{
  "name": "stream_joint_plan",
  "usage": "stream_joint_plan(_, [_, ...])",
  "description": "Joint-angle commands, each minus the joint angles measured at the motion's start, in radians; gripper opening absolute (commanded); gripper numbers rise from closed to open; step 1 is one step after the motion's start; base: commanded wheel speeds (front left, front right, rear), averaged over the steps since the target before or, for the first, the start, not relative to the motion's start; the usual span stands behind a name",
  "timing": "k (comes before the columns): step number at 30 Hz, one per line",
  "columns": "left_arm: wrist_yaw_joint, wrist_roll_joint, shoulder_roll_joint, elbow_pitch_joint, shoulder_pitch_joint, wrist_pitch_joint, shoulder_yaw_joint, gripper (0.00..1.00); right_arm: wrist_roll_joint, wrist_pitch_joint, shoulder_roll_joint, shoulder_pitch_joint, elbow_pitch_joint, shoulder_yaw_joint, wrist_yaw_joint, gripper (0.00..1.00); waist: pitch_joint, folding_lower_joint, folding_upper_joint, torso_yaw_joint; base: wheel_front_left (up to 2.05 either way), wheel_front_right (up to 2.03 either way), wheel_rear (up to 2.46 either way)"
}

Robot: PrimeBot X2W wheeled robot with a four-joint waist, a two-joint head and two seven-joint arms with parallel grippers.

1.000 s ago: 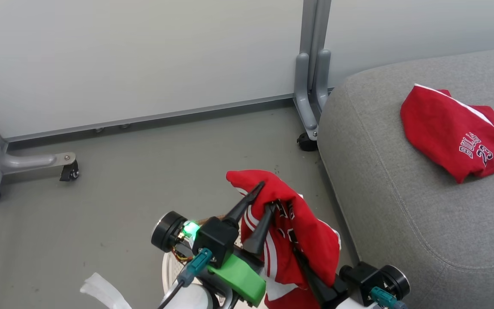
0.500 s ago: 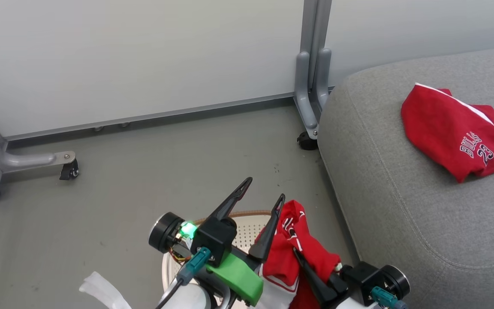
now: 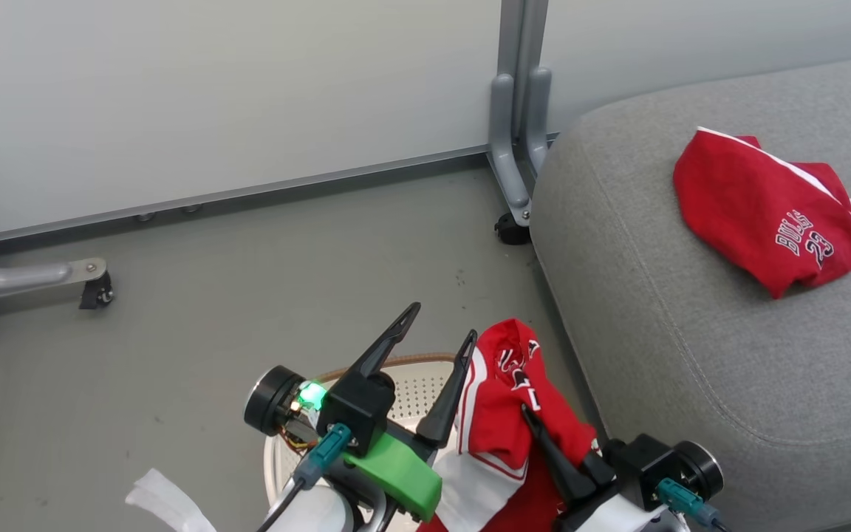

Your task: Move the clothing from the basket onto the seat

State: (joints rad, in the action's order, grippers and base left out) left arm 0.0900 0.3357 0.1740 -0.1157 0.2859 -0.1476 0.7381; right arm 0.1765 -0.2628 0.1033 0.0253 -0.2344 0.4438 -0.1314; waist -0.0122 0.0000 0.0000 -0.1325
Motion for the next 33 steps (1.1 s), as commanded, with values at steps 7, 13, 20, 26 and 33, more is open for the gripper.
stream_joint_plan(7, [0.026,-0.015,0.039,-0.033,0.006,-0.029,-0.018,1.00,-0.029,-0.003,-0.013,-0.002,0.037,-0.089,0.001,0.00,0.069,0.0000,0.0000,-0.128,0.00,0.00,0.00])
stream_joint_plan(13, [0.039,-0.006,0.072,-0.065,0.007,-0.067,-0.055,1.00,-0.051,-0.003,-0.034,-0.002,0.082,-0.164,0.001,0.00,0.146,0.0000,0.0000,-0.259,0.00,0.00,0.00])
stream_joint_plan(20, [0.032,-0.014,0.109,-0.077,0.027,-0.086,-0.073,1.00,-0.057,-0.003,-0.050,-0.020,0.133,-0.221,0.001,0.00,0.223,0.0000,0.0000,-0.377,0.00,0.00,0.00])
stream_joint_plan(26, [0.010,-0.038,0.120,-0.076,0.076,-0.068,-0.052,1.00,-0.030,-0.003,-0.053,-0.019,0.181,-0.248,0.001,0.00,0.296,0.0000,0.0000,-0.411,0.00,0.00,0.00])
stream_joint_plan(33, [-0.012,-0.067,0.135,-0.046,0.116,-0.030,-0.016,1.00,-0.045,-0.003,-0.053,0.141,0.242,-0.309,0.001,0.00,0.392,0.0000,0.0000,-0.368,0.00,0.00,0.00])
